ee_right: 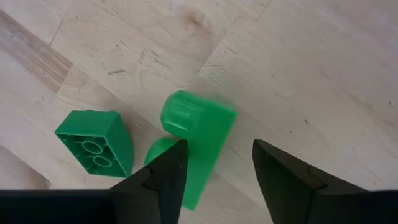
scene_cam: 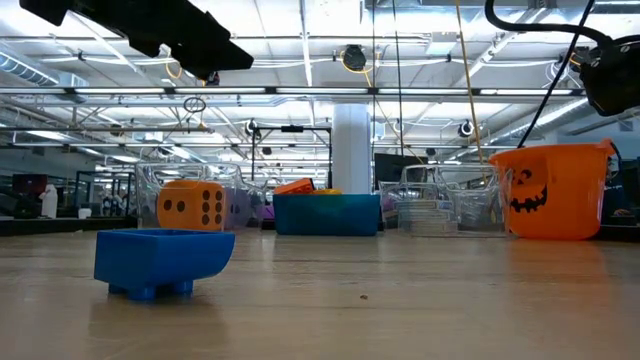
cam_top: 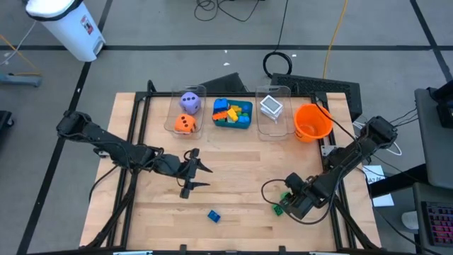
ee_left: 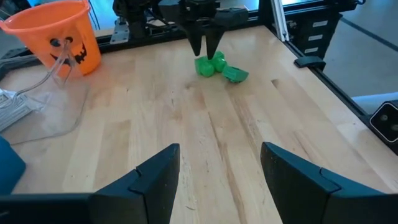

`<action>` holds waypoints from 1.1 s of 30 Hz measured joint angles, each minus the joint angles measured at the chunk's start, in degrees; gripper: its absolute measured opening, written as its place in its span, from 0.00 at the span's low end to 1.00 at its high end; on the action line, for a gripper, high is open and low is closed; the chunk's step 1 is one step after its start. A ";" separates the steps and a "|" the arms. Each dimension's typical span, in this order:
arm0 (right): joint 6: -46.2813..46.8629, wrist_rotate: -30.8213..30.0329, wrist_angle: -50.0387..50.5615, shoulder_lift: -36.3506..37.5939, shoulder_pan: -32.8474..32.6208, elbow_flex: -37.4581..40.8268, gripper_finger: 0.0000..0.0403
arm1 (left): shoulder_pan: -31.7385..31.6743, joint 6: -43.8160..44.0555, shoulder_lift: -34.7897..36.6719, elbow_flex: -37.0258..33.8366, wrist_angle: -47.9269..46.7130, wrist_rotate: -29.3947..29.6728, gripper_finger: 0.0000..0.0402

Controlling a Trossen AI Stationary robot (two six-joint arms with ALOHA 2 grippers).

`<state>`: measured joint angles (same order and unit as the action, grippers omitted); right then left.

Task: Pick & Place Toys
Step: Put the green game piece into the blue bin

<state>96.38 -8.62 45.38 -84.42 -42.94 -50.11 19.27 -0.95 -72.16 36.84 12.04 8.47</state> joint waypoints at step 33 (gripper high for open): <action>-5.60 -0.11 -4.47 -0.26 1.01 0.26 0.34 | -0.02 -0.33 0.03 0.02 0.04 0.02 0.57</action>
<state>90.78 -8.73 40.91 -84.68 -41.93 -49.84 19.25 -1.28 -72.13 36.86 12.08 8.49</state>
